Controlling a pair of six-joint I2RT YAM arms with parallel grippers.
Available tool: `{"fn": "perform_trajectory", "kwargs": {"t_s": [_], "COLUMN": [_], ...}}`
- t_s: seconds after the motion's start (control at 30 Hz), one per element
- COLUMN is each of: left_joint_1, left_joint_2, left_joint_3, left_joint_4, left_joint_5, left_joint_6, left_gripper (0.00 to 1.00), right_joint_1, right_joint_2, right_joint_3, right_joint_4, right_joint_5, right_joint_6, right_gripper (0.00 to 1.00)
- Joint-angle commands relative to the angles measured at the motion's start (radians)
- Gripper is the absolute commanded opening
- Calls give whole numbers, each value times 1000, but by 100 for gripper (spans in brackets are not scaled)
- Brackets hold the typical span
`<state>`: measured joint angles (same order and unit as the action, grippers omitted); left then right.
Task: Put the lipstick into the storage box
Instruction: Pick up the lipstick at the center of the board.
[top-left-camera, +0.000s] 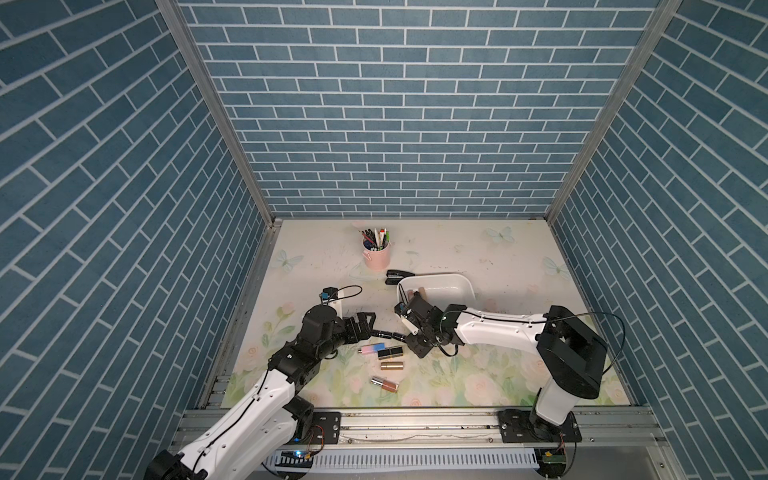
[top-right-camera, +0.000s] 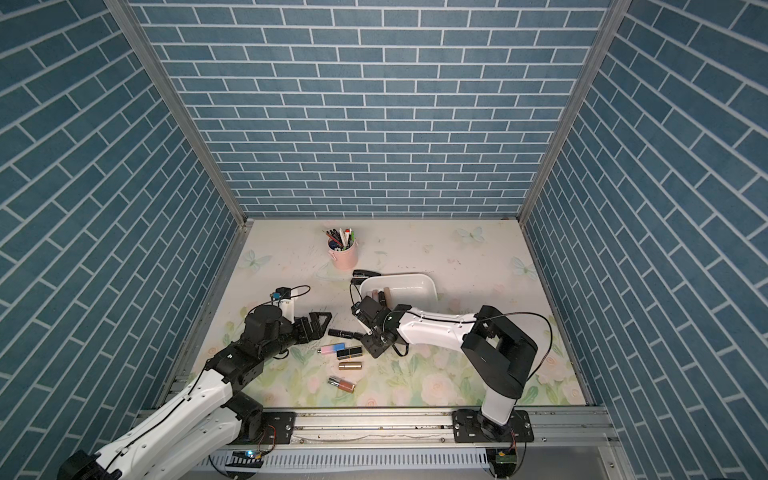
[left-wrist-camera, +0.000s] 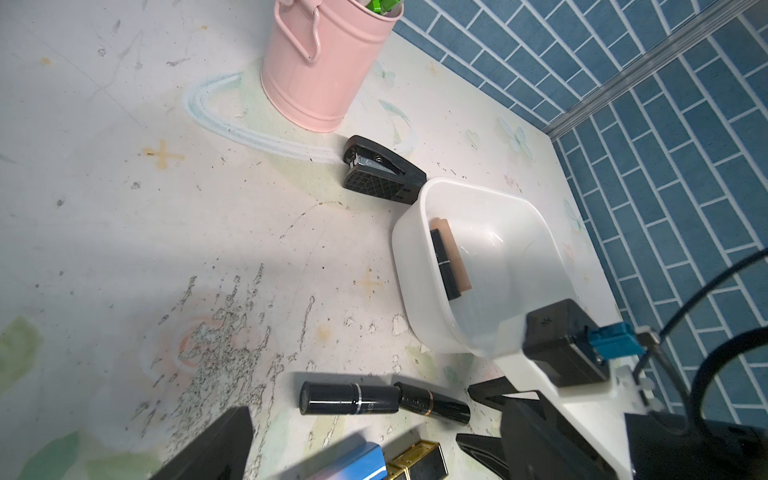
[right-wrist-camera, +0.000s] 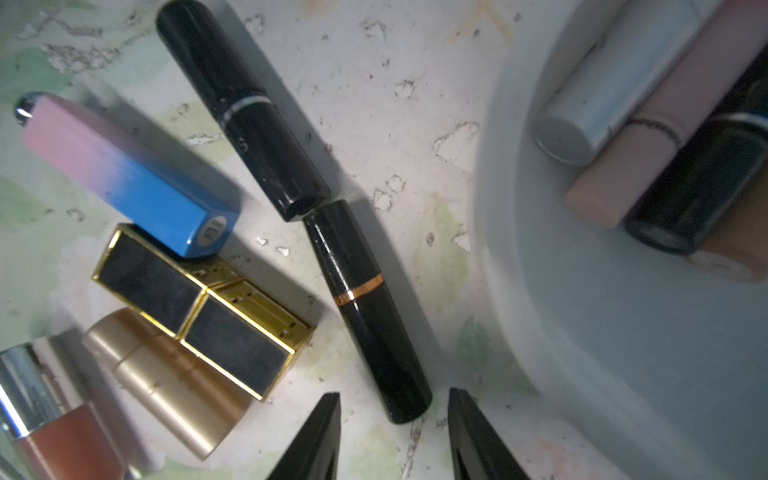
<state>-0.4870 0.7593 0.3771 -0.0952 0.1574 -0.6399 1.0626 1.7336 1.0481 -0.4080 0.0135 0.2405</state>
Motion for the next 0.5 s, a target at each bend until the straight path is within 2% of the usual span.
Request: {"fn": "perform_trajectory", "kwargs": {"t_s": [0.0, 0.47], "left_joint_1": [-1, -1], "left_joint_2": [4, 32], "left_joint_3": [-13, 2], "left_joint_4": [15, 15], "left_joint_5": [-1, -8], "left_joint_6": [16, 35], "left_gripper": [100, 100], "right_joint_1": [5, 5], "right_joint_2": [28, 119], "right_joint_3": [34, 105], "right_joint_4": [-8, -25], "right_joint_5": [23, 46], "right_joint_6": [-42, -92], "right_gripper": [47, 47]}}
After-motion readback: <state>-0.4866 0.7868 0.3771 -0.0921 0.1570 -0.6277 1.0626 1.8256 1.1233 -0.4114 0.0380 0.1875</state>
